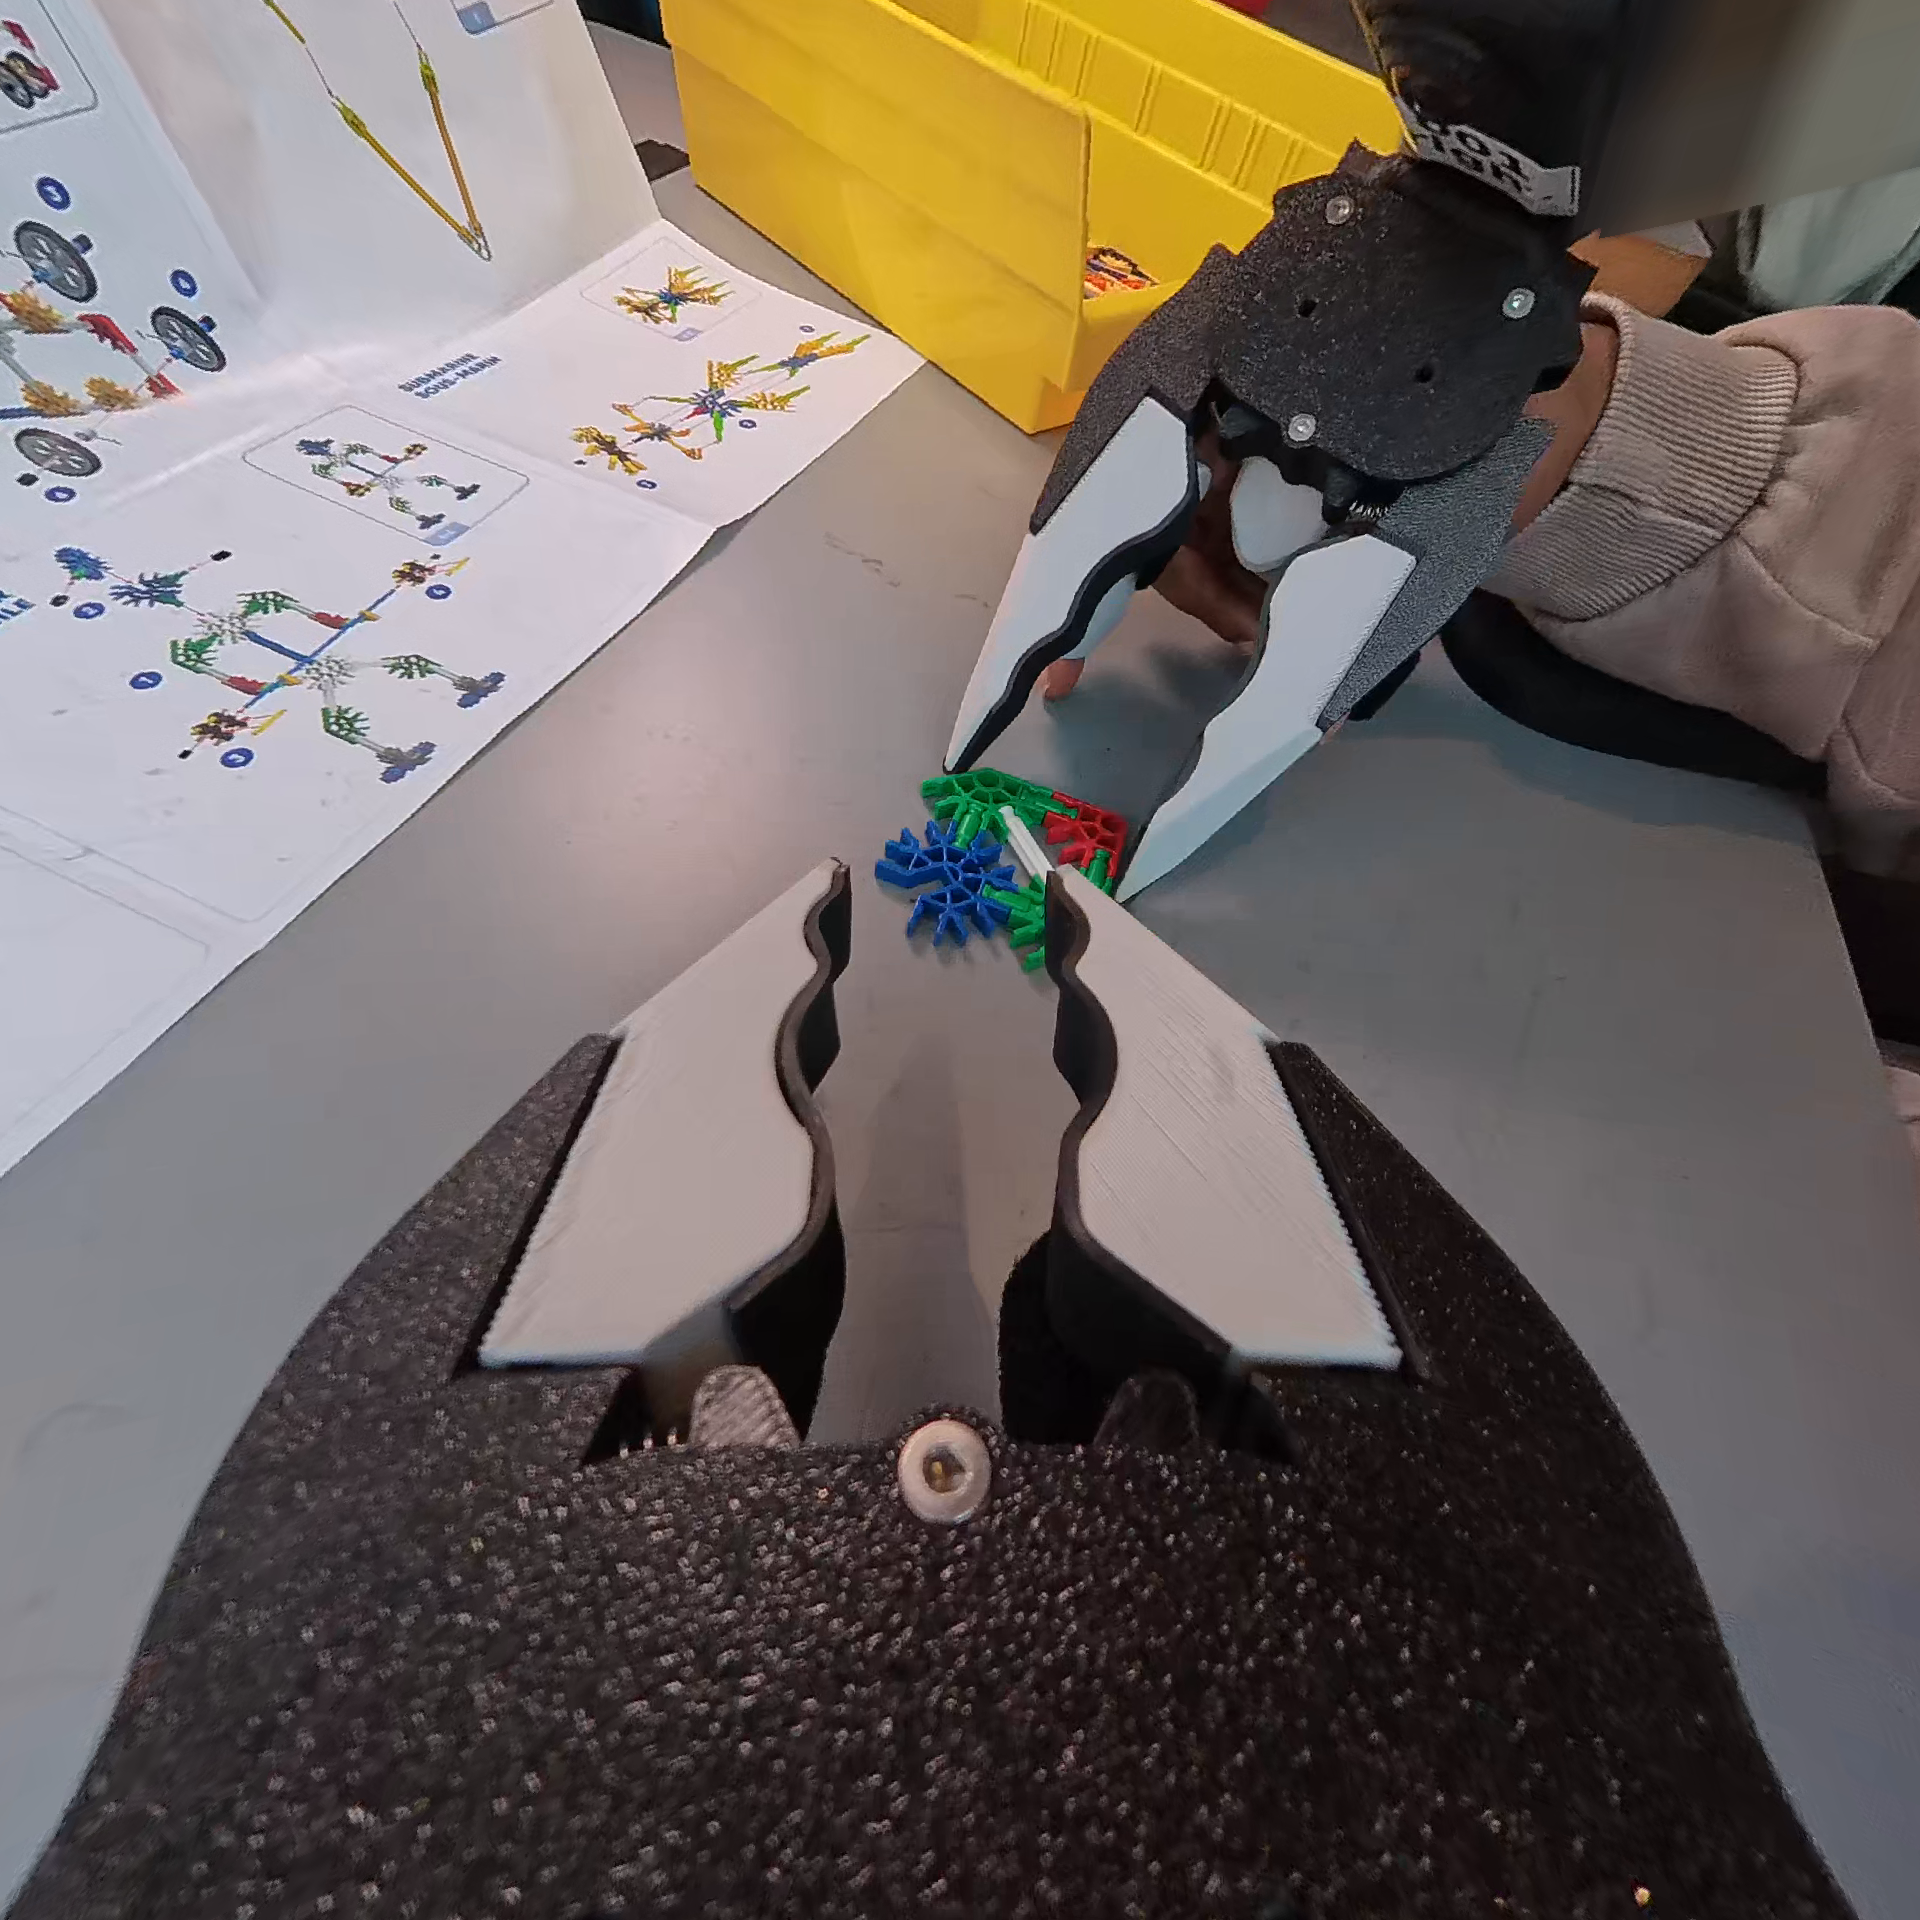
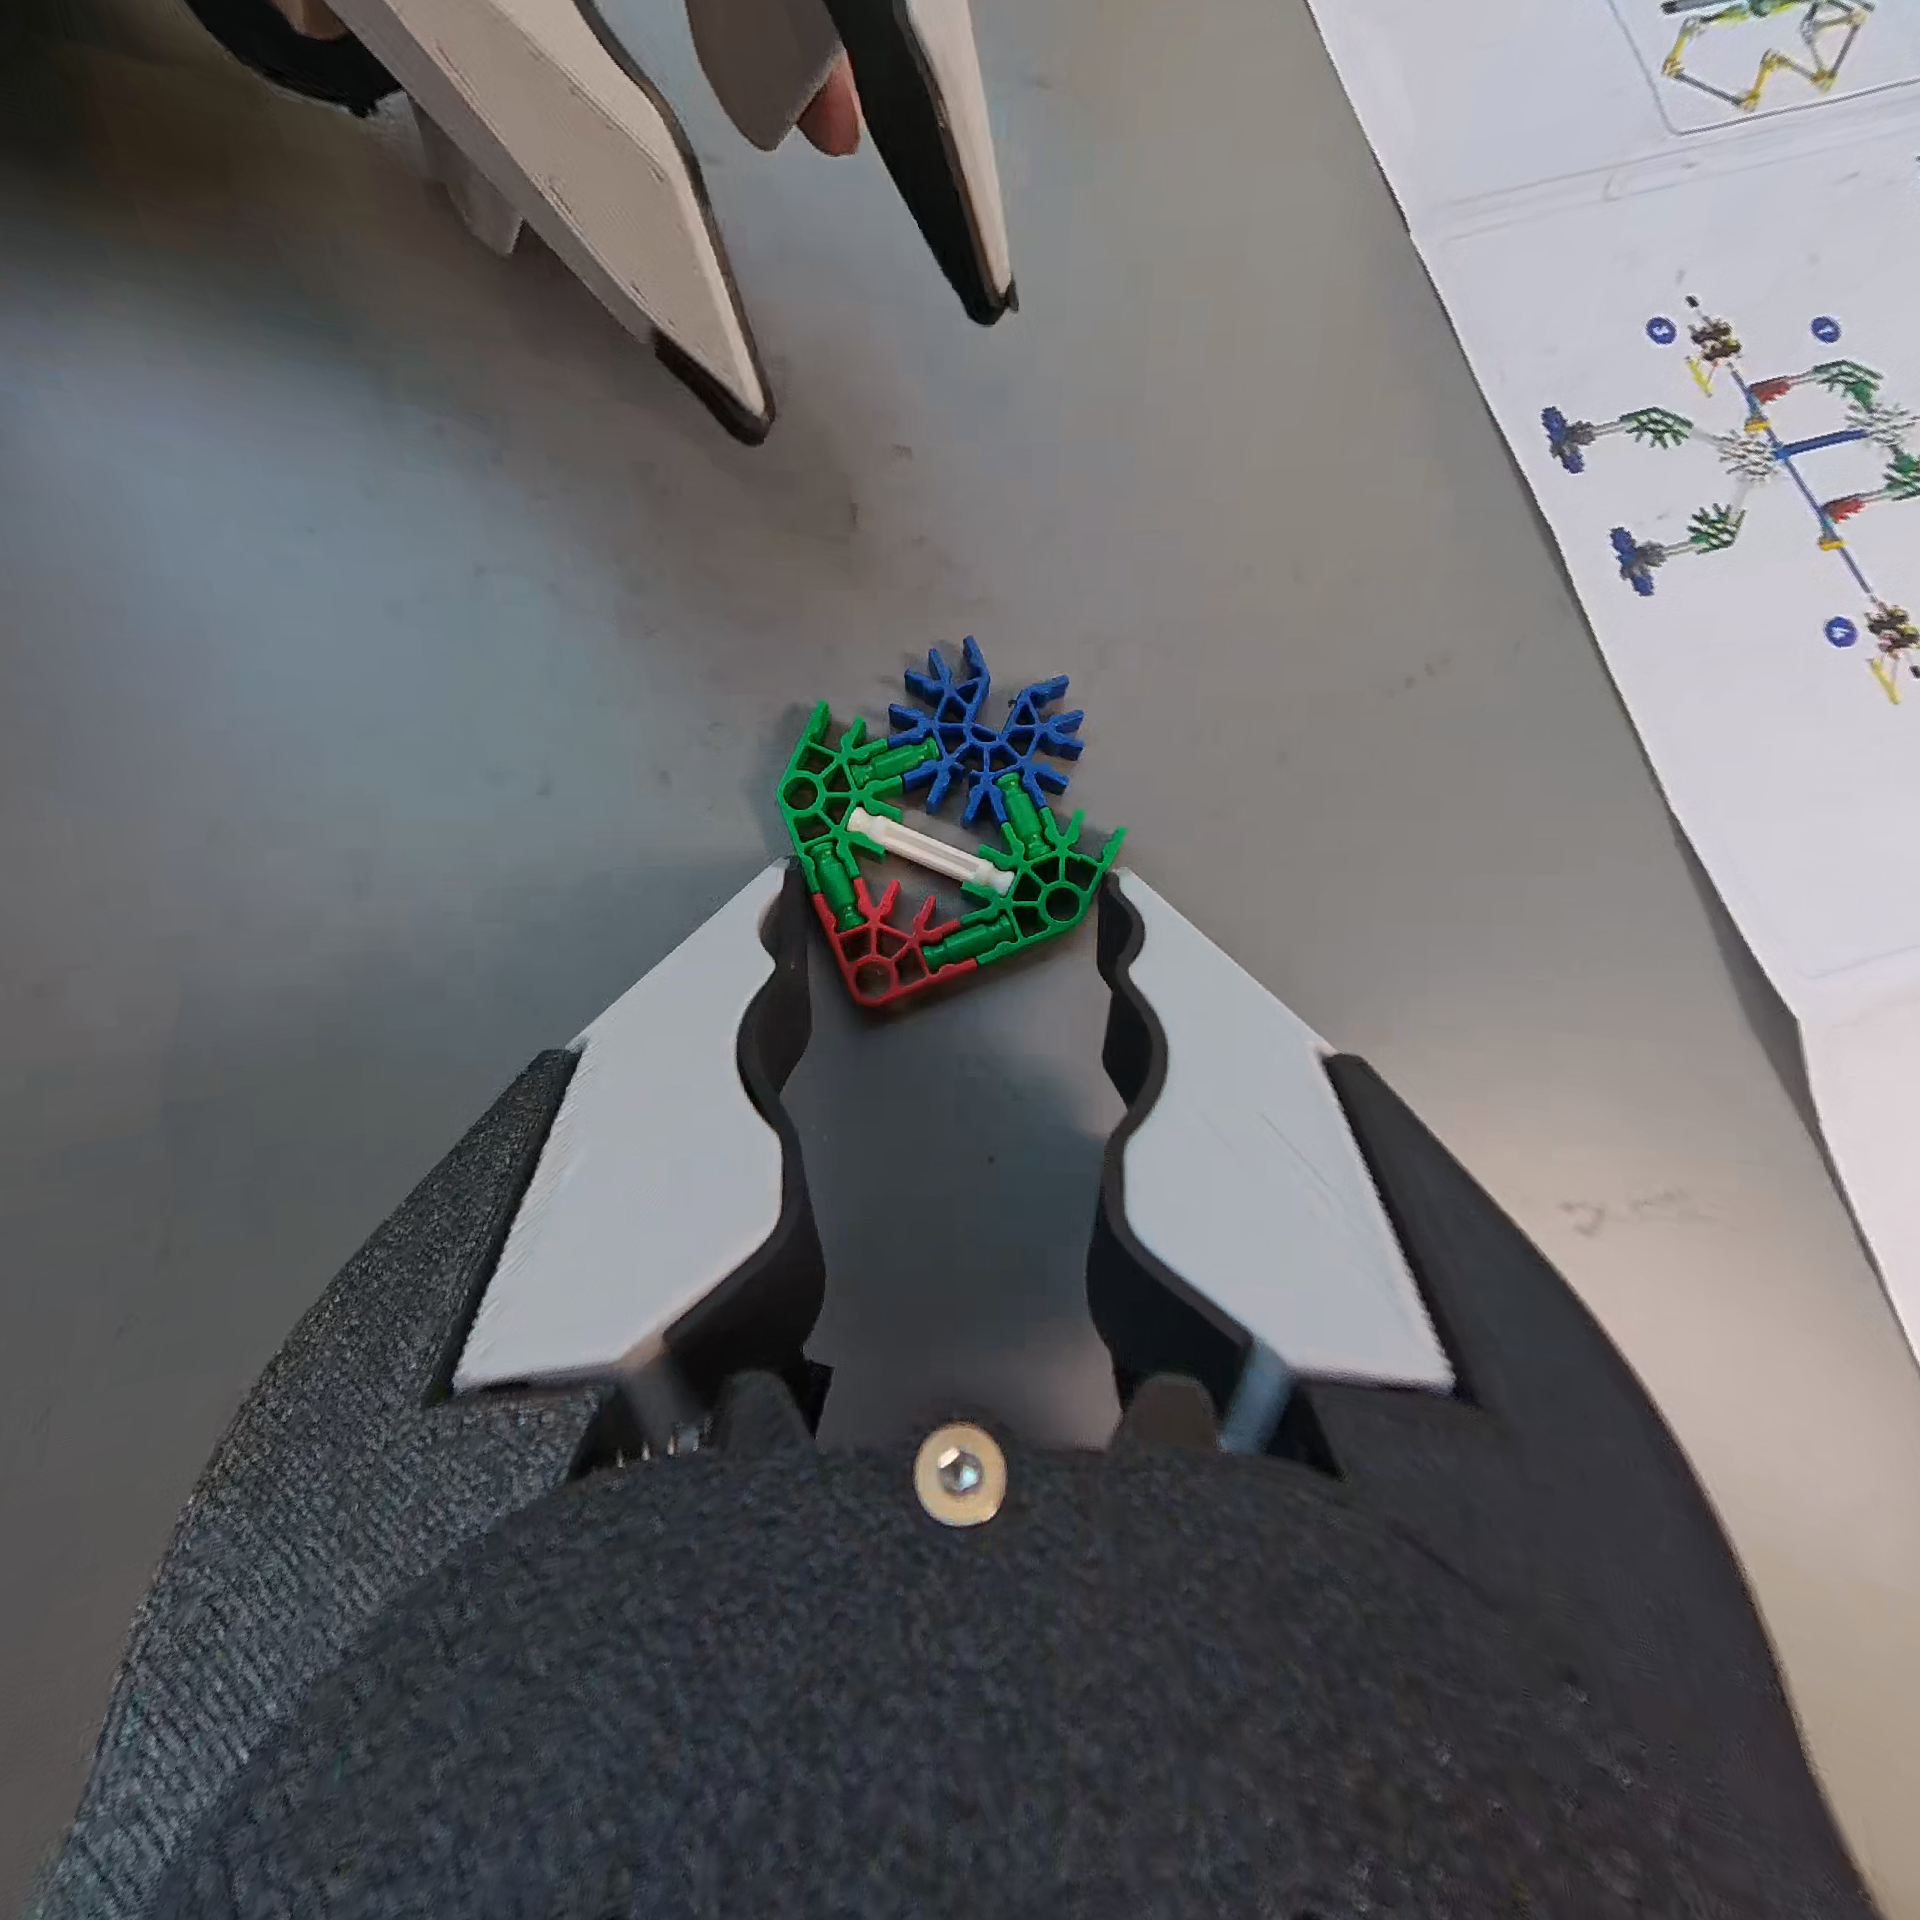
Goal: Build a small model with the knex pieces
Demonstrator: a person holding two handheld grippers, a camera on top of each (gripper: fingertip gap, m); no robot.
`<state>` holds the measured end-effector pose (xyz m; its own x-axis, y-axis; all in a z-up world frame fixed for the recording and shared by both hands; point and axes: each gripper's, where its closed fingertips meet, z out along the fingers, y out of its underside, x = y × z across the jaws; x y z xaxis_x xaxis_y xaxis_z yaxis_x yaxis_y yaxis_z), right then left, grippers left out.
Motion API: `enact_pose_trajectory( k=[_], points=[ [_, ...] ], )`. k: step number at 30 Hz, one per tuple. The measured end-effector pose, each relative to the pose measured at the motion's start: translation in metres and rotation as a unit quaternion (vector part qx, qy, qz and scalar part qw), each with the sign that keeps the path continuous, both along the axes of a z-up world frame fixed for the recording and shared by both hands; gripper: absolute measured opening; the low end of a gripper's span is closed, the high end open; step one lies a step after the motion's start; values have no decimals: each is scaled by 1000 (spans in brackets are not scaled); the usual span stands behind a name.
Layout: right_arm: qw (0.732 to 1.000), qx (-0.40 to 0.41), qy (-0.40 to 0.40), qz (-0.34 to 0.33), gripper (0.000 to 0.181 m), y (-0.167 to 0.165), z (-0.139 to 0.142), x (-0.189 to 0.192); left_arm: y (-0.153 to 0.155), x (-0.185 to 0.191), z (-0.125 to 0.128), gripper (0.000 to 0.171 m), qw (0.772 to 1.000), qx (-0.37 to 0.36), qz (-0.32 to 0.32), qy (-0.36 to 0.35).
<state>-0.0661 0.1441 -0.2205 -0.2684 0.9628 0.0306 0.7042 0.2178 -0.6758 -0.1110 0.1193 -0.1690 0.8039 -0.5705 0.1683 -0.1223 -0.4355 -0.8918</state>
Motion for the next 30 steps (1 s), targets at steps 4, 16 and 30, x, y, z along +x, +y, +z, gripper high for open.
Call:
enact_pose_trajectory(
  k=[4, 16, 30],
  points=[
    [998, 33, 42, 14, 54, -6, 6, -9, -6, 1, -2, 36, 999, -28, 7, -40],
    [917, 205, 342, 16, 54, -32, 109, -37, -13, 4, 56, 37, 906, -76, -42, -414],
    [933, -152, 321, 50, 28, -57, 108, -23, -38, 27, 48, 4, 975, 30, -131, -179]
  ],
)
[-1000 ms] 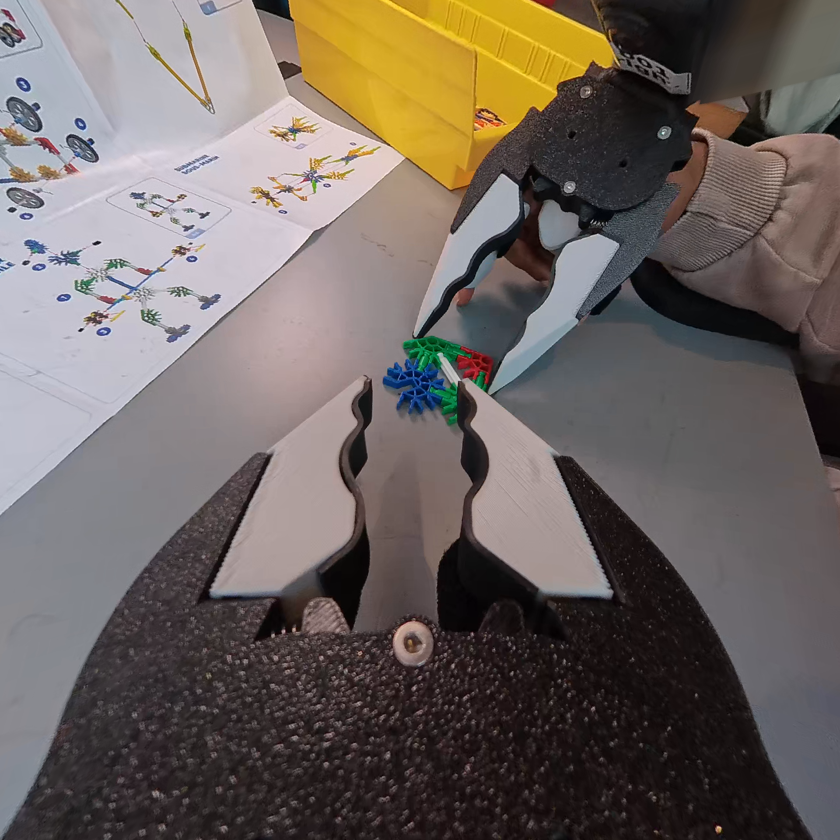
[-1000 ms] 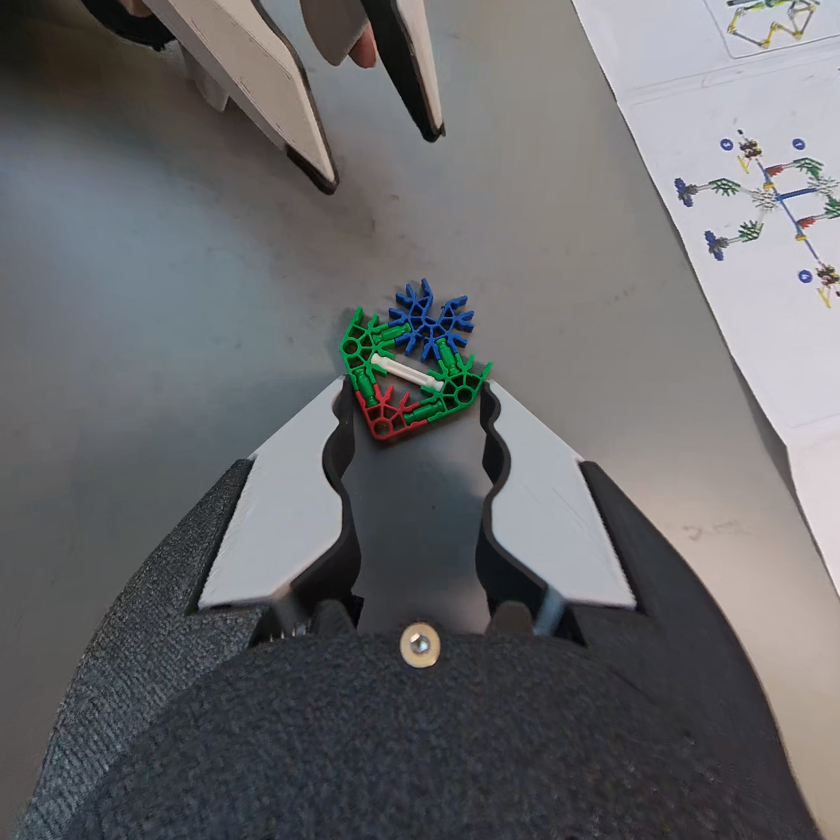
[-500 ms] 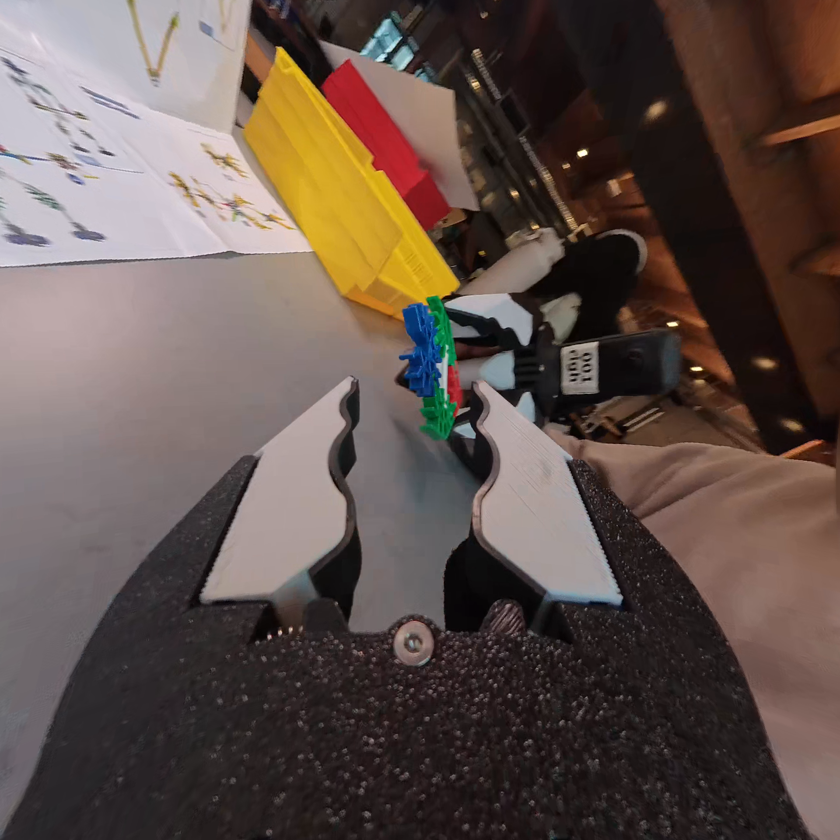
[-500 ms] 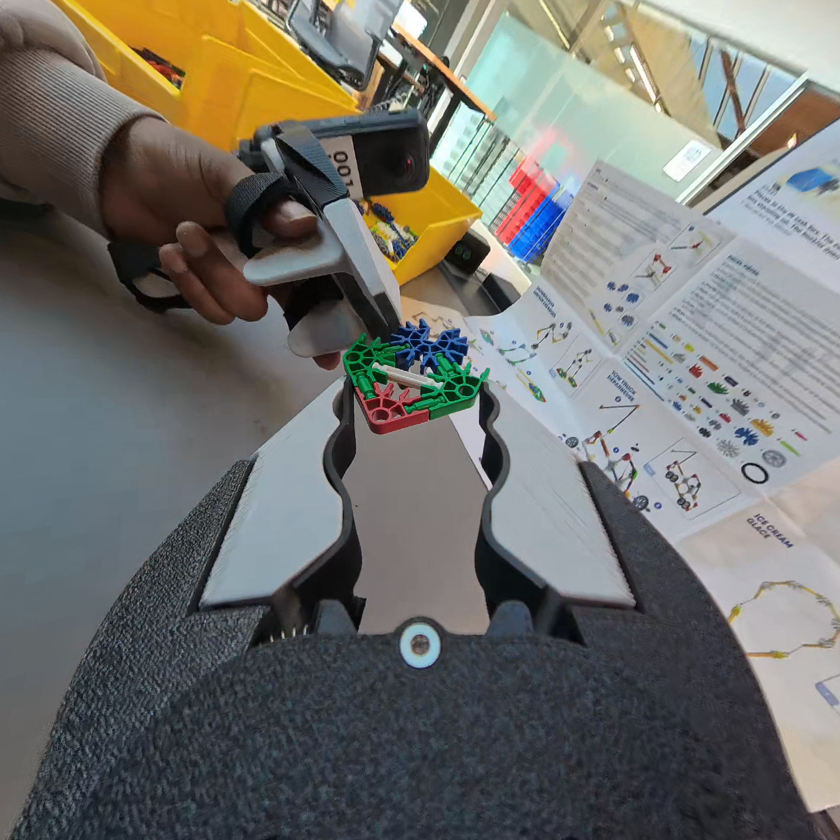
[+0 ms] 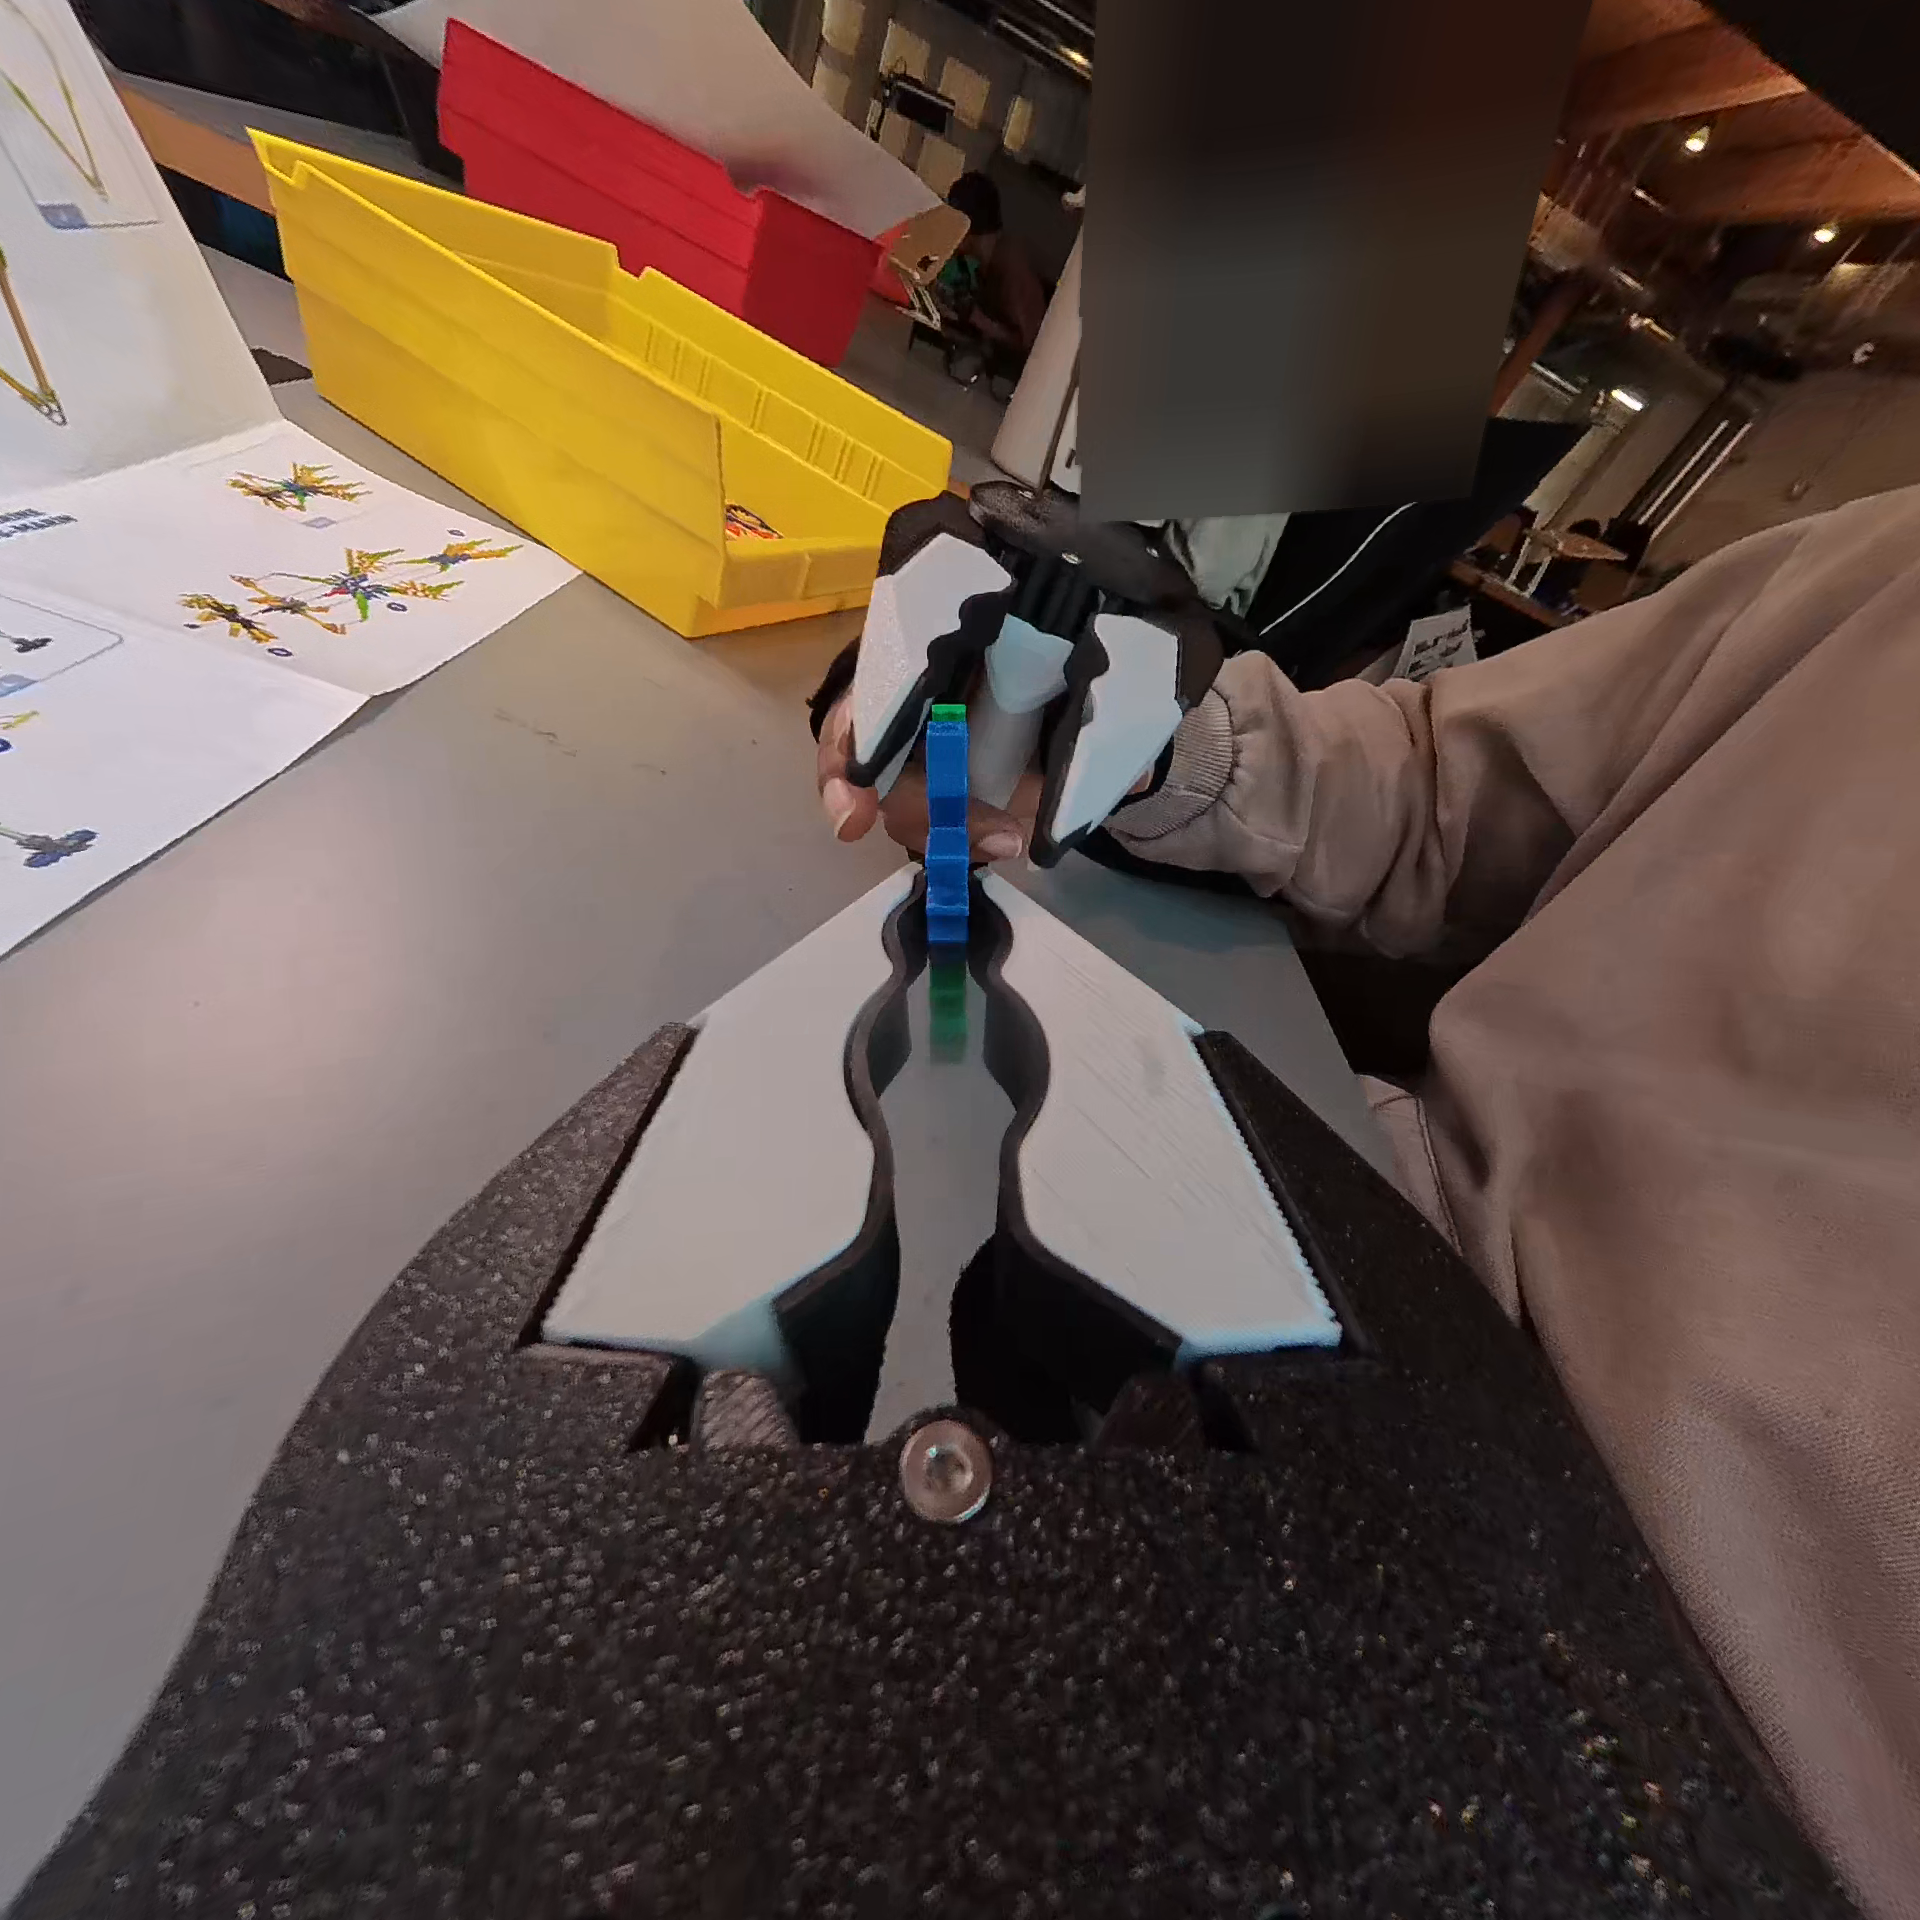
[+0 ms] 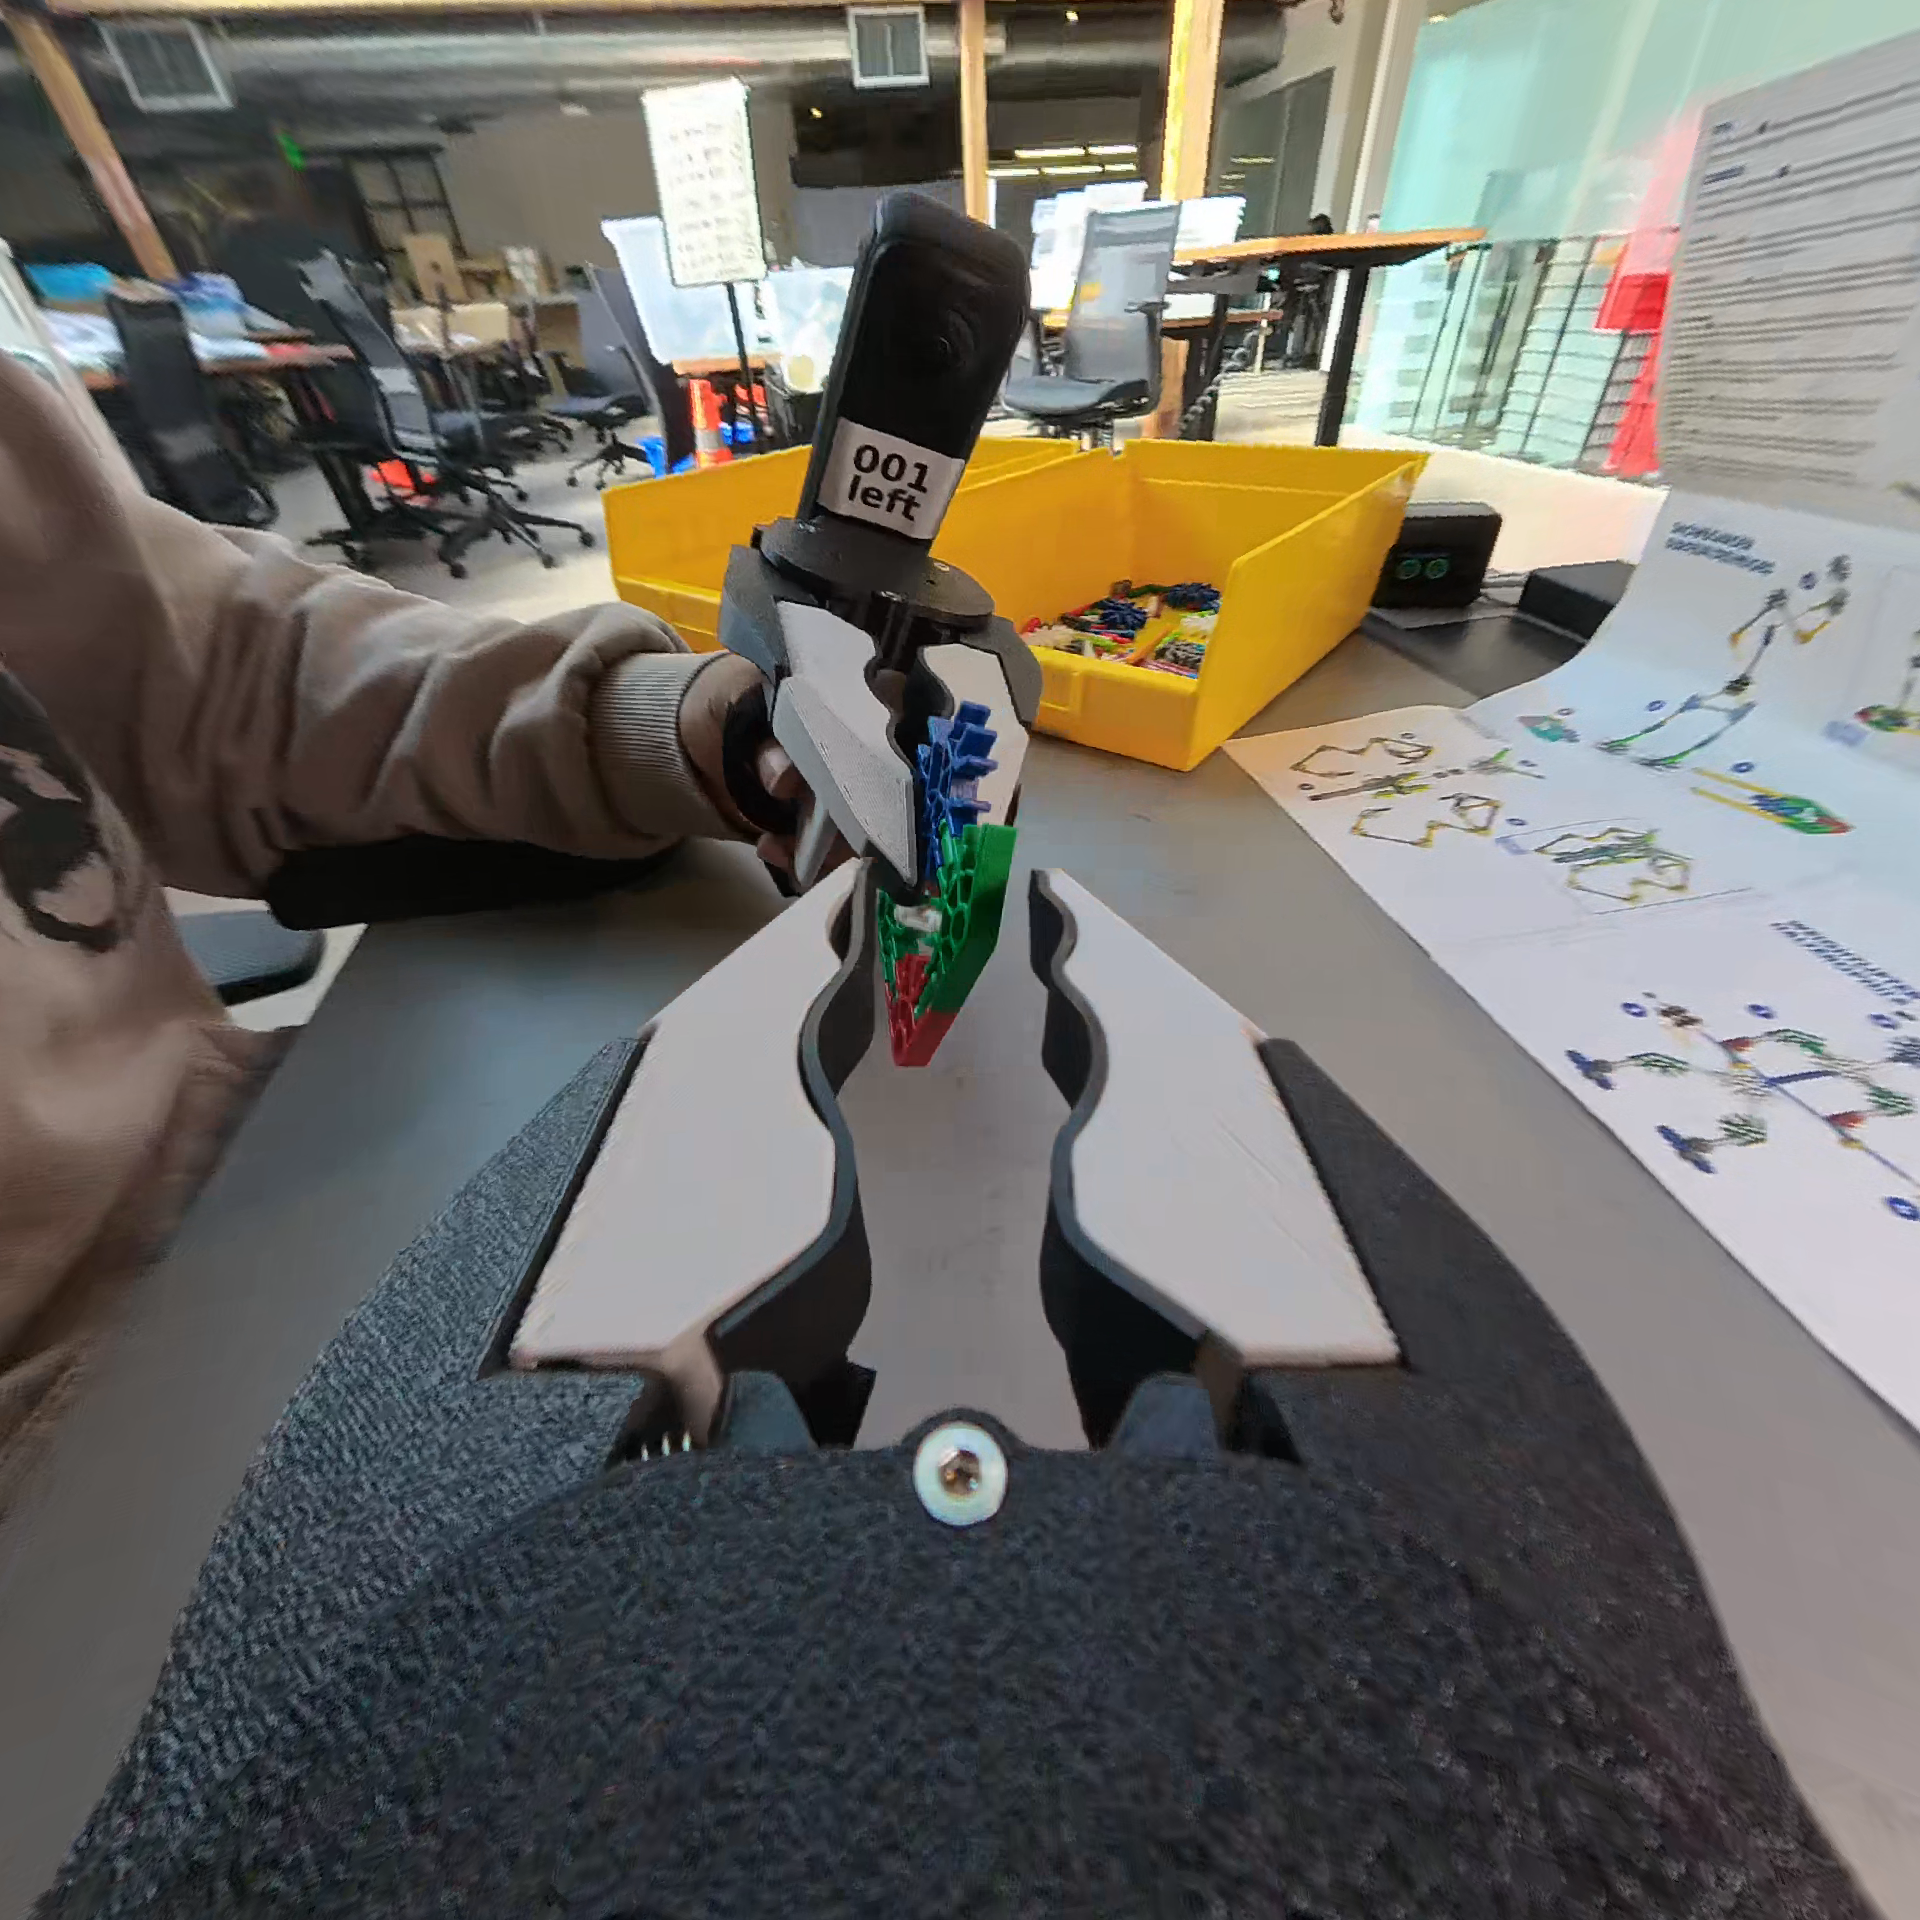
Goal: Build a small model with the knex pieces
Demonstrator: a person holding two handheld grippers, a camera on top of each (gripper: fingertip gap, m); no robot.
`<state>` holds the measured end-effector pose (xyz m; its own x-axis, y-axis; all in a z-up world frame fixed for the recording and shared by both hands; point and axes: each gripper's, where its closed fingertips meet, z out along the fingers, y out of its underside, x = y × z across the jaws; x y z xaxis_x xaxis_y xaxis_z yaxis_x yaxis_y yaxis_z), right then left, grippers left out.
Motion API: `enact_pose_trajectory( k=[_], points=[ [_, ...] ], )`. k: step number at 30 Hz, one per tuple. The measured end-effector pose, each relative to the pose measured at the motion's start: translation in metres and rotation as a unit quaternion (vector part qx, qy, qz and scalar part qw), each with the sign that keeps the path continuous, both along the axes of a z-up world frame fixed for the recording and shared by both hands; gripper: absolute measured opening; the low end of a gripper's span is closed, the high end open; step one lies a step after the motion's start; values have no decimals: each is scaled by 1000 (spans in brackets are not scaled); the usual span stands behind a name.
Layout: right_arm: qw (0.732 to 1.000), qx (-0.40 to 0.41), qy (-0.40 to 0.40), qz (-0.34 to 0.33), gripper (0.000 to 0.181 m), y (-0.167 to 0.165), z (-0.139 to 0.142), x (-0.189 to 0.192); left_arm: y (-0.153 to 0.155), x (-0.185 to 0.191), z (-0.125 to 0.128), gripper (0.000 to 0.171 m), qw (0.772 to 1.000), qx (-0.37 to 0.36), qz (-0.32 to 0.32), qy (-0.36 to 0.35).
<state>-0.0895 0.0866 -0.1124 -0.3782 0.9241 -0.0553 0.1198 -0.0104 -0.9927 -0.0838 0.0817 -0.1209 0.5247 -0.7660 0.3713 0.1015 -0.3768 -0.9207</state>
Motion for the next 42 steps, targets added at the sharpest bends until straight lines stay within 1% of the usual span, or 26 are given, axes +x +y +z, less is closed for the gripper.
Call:
enact_pose_trajectory(
  k=[1, 2, 3, 5, 8, 9, 10, 11, 13, 15, 16, 18, 20, 22, 23, 26, 28, 30, 32, 33, 36, 40, 42],
  points=[
    [1000, -14, -5, 13, 20, -3, 0, 1, -1, 3, -1, 4, 1000, 0, -5, 3],
    [999, -23, -13, 19, 17, -5, -1, 2, -2, 6, -2, 4, 1000, 0, -10, 5],
    [999, -27, -18, 17, 9, -4, -2, 2, -3, 8, -3, 4, 1000, 2, -14, 7],
    [999, -44, -4, 23, 5, -5, 4, 3, -2, 9, 1, 5, 1000, 8, -9, -3],
    [995, -94, 43, 16, 4, -3, 25, 3, -2, 7, 19, 7, 998, 26, -1, -59],
    [990, -121, 68, 11, 4, 0, 36, 4, -2, 7, 22, 14, 997, 29, 1, -68],
    [984, -153, 91, 6, 4, 3, 46, 4, -2, 8, 25, 24, 997, 32, 2, -73],
    [976, -187, 111, 1, 5, 7, 54, 4, -1, 10, 28, 29, 996, 37, 4, -79],
    [961, -241, 134, -3, 4, 10, 60, 1, 0, 12, 38, 28, 993, 53, 15, -100],
    [951, -274, 140, -4, 6, 8, 59, -2, 4, 7, 48, 18, 989, 58, 36, -130],
    [948, -289, 136, -3, 4, 7, 57, -5, 5, 4, 51, 7, 988, 56, 41, -140],
    [942, -314, 119, 10, 4, 5, 52, -7, 4, -1, 48, 4, 989, 49, 35, -132],
    [948, -303, 90, 26, 4, 2, 45, -9, 1, -5, 42, 4, 993, 46, 30, -102],
    [960, -270, 57, 55, 5, -3, 37, -7, -4, -6, 35, 4, 997, 25, 0, -74],
    [966, -245, 43, 65, 9, -5, 34, -5, -7, -6, 30, 4, 998, 9, -16, -60],
    [979, -186, 6, 79, 26, -5, 24, -1, -16, -6, 1, 4, 997, -50, -57, 1],
    [984, -155, -26, 88, 29, -7, 13, 1, -22, -2, -14, 4, 992, -90, -81, 24],
    [985, -129, -61, 96, 26, -12, -1, 1, -24, 5, -28, 4, 988, -116, -88, 48],
    [987, -96, -95, 88, 13, -14, -17, 0, -26, 11, -35, 4, 985, -129, -94, 63],
    [987, -88, -99, 94, 7, -17, -18, 0, -27, 13, -38, 4, 984, -134, -96, 67],
    [988, -61, -120, 81, 8, -14, -26, 1, -25, 11, -43, 4, 983, -142, -87, 76],
    [985, -55, -143, 84, 8, -14, -34, 6, -23, 11, -42, 4, 985, -140, -83, 64],
    [985, -59, -138, 83, 7, -15, -32, 7, -21, 10, -40, 4, 986, -139, -81, 53]
  ],
)
